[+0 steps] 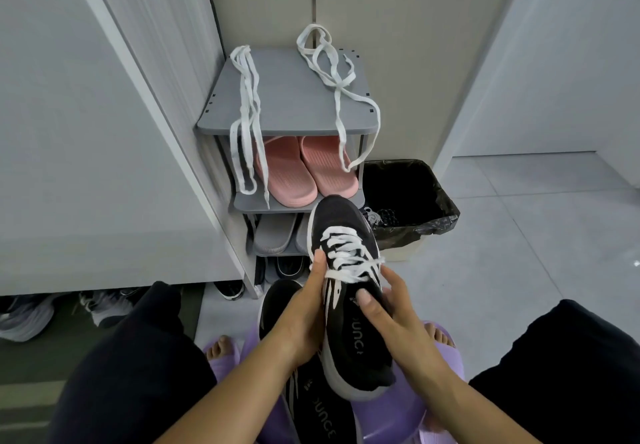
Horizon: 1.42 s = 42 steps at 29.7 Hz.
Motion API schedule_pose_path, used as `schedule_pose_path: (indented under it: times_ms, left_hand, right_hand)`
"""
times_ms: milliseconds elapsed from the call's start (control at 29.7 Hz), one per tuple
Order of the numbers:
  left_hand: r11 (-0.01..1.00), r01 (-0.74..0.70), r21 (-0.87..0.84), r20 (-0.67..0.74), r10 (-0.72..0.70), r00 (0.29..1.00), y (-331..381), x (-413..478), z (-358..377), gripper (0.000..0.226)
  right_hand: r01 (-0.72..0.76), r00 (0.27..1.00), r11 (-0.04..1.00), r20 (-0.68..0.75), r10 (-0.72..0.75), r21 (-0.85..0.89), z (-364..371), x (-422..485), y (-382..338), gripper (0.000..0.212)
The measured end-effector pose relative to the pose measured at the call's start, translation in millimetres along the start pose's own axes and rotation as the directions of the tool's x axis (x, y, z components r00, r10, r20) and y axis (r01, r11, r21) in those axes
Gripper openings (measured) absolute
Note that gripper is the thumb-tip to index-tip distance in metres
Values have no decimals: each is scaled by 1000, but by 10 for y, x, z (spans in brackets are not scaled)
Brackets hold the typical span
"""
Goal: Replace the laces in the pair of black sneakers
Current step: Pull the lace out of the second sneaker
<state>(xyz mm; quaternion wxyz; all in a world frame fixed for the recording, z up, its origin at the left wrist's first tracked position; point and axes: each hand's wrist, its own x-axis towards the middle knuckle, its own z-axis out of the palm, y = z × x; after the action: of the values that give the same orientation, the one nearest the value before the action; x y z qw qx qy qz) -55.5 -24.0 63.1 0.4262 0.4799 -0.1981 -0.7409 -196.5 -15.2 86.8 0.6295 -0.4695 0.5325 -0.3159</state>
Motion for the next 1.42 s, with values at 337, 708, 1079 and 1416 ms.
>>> schedule_pose_path:
  times_ms: [337,708,1079,1416]
  left_hand:
    - [891,-319,324,-188,391,901,-82,-20,24,79]
    - [979,-204,26,234,193,953,-113,-82,-122,87]
    - [976,-154,-156,136,176,975,-209,-109,-91,119]
    - [969,-164,-185,125,189,974,-125,-160,-155,105]
  right_hand:
    - [113,990,994,-87,-113,-7,-121,93,-85,9]
    - [201,977,975,-92,-193,89,-175,104,-195,8]
    - [192,981,939,-49,-185,284,-139,136,-230,14]
    - [51,990,983,118,-72,174,-160,145,-188,14]
